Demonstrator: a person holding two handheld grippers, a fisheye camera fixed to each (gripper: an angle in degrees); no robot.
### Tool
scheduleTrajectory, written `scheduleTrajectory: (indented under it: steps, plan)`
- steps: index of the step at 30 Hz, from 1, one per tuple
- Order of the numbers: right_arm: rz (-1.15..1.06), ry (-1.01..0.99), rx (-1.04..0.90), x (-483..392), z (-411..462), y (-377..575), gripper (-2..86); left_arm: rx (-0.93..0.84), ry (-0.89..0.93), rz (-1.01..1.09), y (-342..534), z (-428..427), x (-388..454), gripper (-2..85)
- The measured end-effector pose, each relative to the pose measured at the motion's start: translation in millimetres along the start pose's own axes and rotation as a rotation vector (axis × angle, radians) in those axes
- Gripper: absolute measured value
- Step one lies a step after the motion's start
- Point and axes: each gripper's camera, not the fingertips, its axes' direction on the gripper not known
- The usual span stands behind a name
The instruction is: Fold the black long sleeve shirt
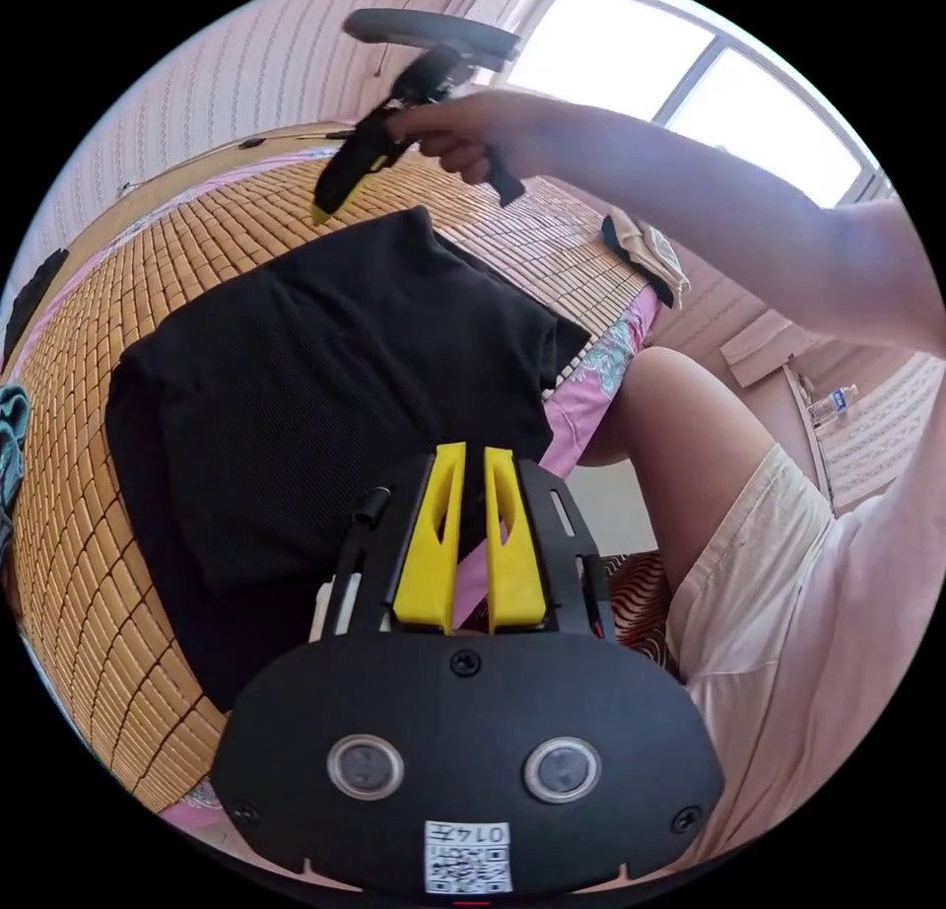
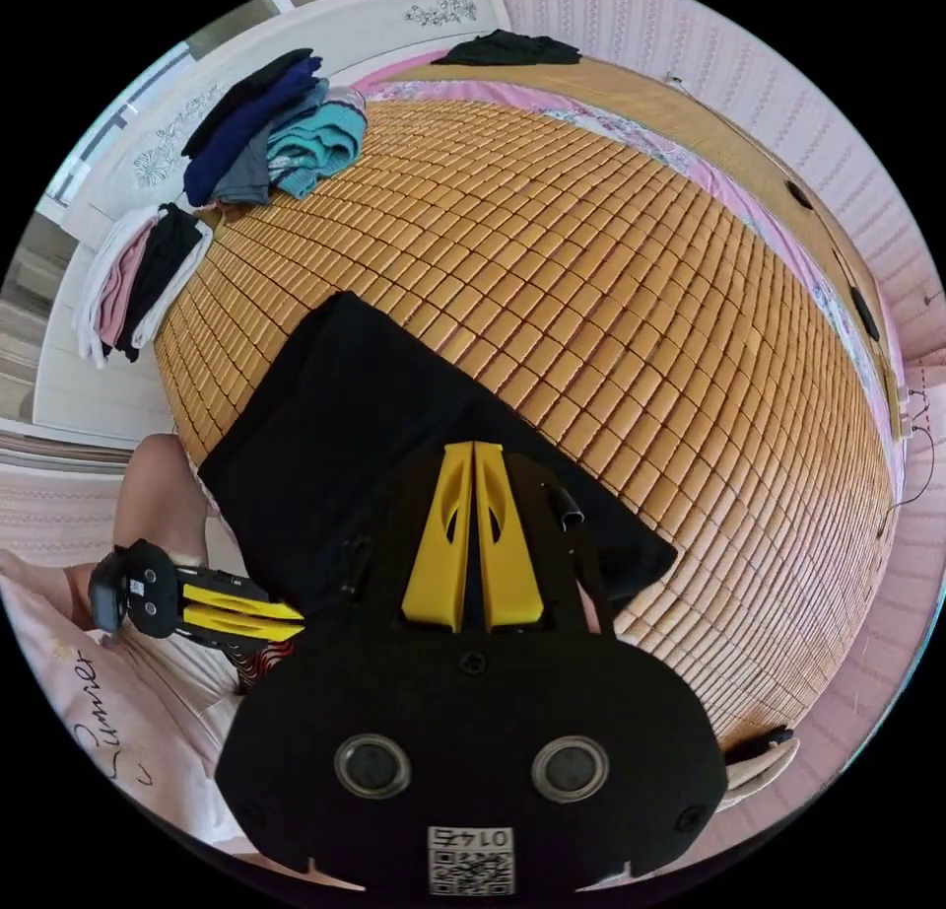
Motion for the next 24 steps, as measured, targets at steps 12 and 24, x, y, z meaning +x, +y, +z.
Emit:
scheduleTrajectory:
  steps: [12,24]
  plan:
    - [0.424,-0.226,-0.053,69,8,241,3.5,-0.024,0.008,0.196,-66,46,54,16.0]
    - [0.526,-0.533,0.365,118,-61,332,3.6,-0.037,-0.047,0.196,-59,36,75,4.2]
